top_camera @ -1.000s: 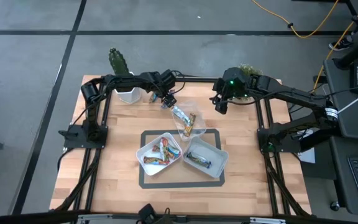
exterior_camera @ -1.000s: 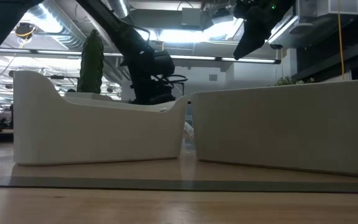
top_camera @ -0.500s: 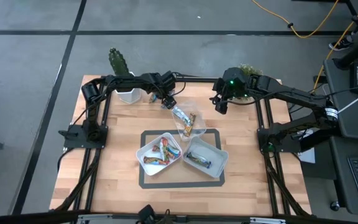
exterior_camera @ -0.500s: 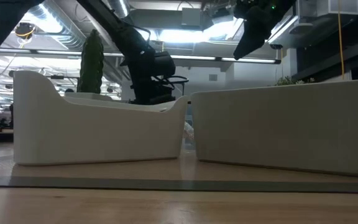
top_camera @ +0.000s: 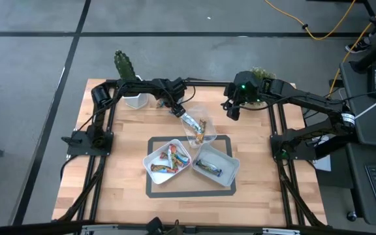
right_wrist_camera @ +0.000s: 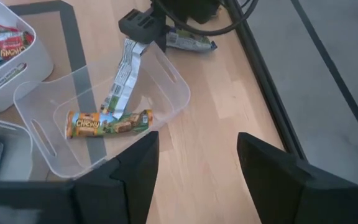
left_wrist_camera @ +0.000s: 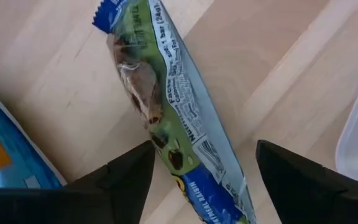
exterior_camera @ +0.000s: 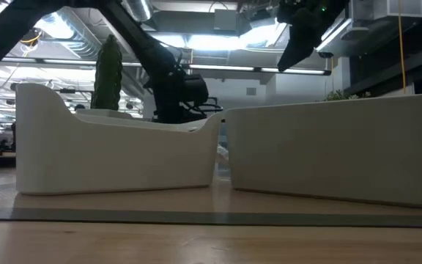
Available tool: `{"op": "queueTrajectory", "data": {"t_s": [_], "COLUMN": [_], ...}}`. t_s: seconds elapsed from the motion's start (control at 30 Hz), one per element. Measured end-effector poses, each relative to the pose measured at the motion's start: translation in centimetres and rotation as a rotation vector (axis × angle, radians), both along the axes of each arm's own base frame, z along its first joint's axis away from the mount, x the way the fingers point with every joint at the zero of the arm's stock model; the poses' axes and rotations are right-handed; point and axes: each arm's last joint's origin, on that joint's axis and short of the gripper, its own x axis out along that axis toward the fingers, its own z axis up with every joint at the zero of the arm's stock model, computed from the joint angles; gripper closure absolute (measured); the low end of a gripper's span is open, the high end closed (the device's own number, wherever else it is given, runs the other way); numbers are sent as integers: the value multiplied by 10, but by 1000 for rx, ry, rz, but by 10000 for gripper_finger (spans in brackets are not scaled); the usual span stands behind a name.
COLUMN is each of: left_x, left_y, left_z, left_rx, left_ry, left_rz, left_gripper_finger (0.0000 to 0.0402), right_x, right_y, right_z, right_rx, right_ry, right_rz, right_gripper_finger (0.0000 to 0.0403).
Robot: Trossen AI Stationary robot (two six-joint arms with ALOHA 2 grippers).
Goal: Pick and place Granola Bars by type
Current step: Put the blue granola bar into the gray bin
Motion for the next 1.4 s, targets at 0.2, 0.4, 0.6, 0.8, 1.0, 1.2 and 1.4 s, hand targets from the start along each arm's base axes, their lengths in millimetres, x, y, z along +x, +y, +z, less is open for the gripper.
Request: {"op": "queueTrajectory", "data": {"t_s": [0.2, 0.4, 0.6, 0.8, 1.0, 1.2, 1.4], "left_x": [0, 0, -2, -13, -48, -85, -85], "left_y": [-1, -2, -13, -42, -95, -142, -163], "left_z": [2, 18, 67, 150, 238, 282, 287], "left_rx": [3, 29, 73, 187, 340, 459, 502], "left_ry": [-1, -14, -102, -268, -506, -645, -673], "left_rz": [21, 53, 39, 18, -21, -29, -65], "left_gripper_finger": [207, 341, 381, 374, 387, 378, 386], "right_x": [-2, -2, -1, 0, 6, 17, 29], "right_y": [1, 1, 1, 0, 0, 1, 1], "right_z": [-1, -1, -1, 0, 5, 29, 72], "right_rx": [8, 9, 10, 28, 68, 104, 40], "right_ry": [21, 21, 19, -12, -113, -405, -843], "right_rz": [0, -1, -3, -33, -20, 132, 275], "right_gripper_finger": [184, 184, 184, 184, 184, 184, 184]}}
